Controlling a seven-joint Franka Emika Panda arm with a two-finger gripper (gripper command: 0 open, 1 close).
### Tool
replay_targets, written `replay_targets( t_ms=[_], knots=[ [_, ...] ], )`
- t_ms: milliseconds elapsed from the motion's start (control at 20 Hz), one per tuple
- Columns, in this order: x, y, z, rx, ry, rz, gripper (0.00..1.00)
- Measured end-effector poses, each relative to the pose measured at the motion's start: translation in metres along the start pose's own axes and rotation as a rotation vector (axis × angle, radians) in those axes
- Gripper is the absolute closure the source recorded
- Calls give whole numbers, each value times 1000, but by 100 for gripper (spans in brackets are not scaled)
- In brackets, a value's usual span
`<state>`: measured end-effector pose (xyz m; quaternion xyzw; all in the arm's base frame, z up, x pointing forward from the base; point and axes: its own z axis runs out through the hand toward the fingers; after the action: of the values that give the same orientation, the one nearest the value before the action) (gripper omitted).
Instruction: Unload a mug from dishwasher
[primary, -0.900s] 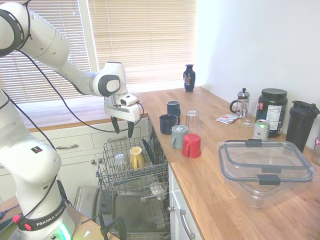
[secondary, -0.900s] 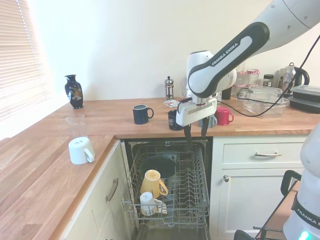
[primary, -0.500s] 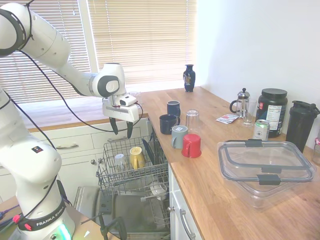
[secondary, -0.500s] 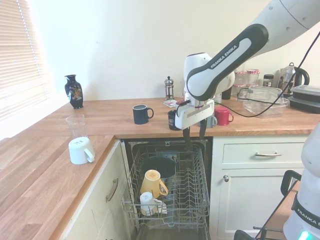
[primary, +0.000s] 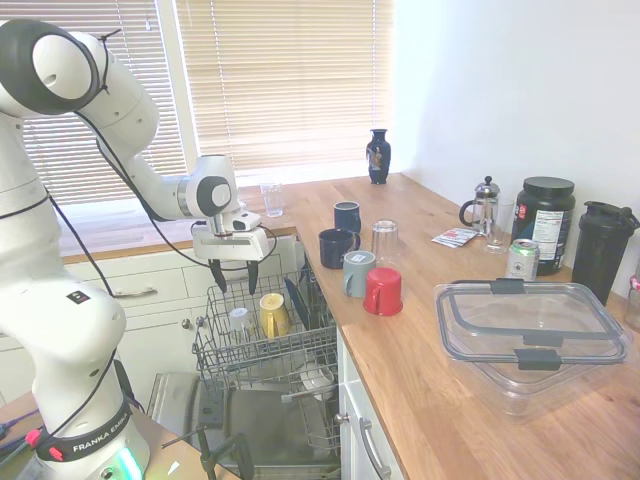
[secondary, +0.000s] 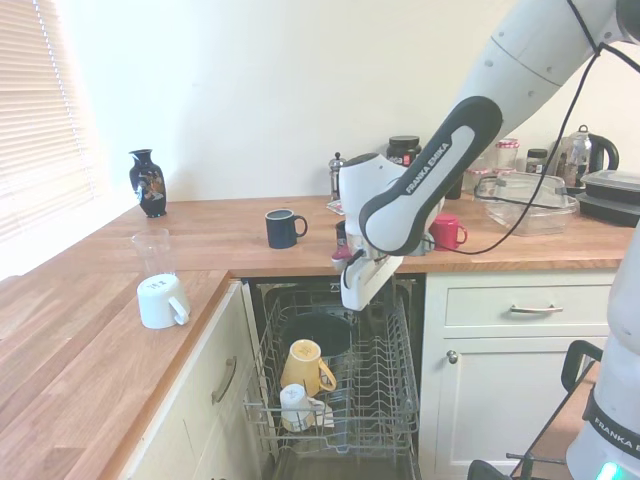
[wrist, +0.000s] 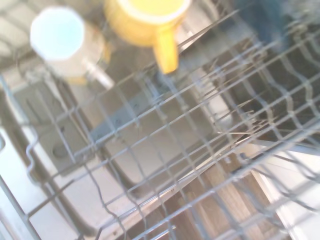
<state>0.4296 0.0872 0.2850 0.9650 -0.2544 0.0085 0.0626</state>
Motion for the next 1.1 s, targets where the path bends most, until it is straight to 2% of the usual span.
replay_targets(
  t_ms=[550,850,1100],
  knots=[
    [21,-60,53,-36,-57,-127,0],
    [25,-74,74,-75,-54,-179,0],
    [36,-87,94,-100,-9,-201,0]
  ],
)
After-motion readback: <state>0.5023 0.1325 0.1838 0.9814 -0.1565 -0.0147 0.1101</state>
